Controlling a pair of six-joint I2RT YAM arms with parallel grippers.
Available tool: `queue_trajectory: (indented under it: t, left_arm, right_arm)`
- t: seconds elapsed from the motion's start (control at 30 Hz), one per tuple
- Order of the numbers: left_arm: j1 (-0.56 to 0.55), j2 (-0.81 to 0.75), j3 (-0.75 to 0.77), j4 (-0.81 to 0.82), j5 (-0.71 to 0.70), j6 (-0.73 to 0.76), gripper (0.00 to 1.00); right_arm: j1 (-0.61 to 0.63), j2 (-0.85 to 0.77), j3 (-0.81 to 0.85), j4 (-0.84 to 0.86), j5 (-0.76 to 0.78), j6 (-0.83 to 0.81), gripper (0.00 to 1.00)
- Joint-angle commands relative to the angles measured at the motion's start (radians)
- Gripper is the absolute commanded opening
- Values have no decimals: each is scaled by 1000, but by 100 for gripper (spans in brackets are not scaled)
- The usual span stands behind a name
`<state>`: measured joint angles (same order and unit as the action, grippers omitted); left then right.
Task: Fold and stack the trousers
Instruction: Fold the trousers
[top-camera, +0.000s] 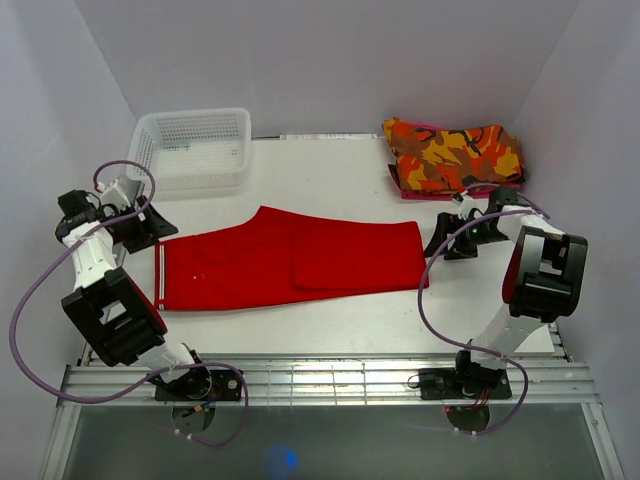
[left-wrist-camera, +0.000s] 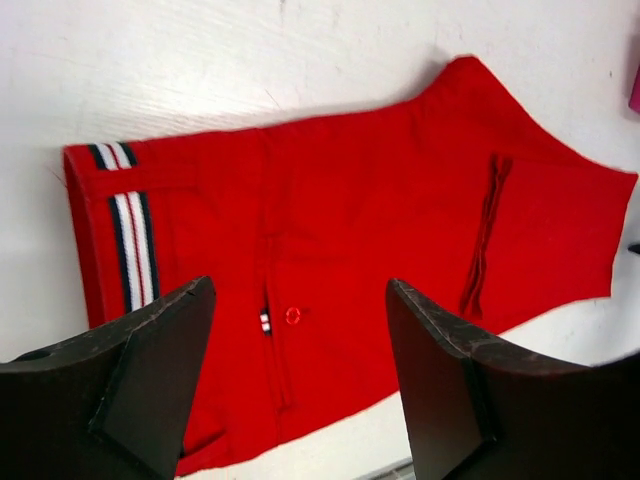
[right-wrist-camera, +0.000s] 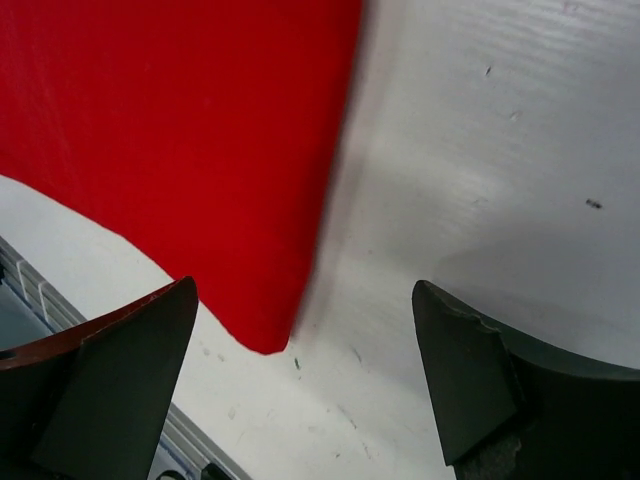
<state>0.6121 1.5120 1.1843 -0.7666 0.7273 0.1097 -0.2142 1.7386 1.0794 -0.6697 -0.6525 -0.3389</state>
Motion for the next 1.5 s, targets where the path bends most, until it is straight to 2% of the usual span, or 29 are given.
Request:
queue_trajectory:
  t: [0.0,0.2,0.3,0.33,0.5,0.6,0.7,0.73,0.87,1.1,1.27,1.37,1.47]
  left_arm:
    - [-6,-50,-18,-80,49,102,79]
    - [31,-32,-57,-85,20,119,78]
    - [54,-10,-42,-100,24,117,77]
    - [58,11,-38,-106,20,122,76]
    - [113,88,-29,-126,-22,119,71]
    - [140,126,-25,-128,-22,130,71]
    - [147,143,-31,-109,-34,134,71]
    - [147,143,-34,-105,-35,137,71]
    - [149,145,-64,-91,-46,162,71]
    - [155,128,-100,-169,-55,333,69]
    - [156,77,-156,-218,41,455,68]
    - [143,89,-198,-218,136,463,69]
    - [98,111,-215,-168,193,426,69]
  right_arm:
    - [4,36,-36,160,-35,86,91]
    - [47,90,-84,260,-24,107,81]
    - [78,116,-96,298,-33,123,74]
    - [81,131,-98,306,-39,124,68]
    - [98,162,-113,354,-53,164,59]
    - [98,162,-124,371,-56,172,49]
    - [96,142,-122,349,-50,150,25]
    - [93,122,-118,338,-49,144,9]
    - [67,56,-82,245,-52,124,8]
    - [-54,-73,8,32,-52,41,8]
    - [-120,-132,91,-122,-53,-26,8]
    - [-129,-160,146,-195,-85,-29,8]
    - [-120,-180,169,-202,-142,47,8]
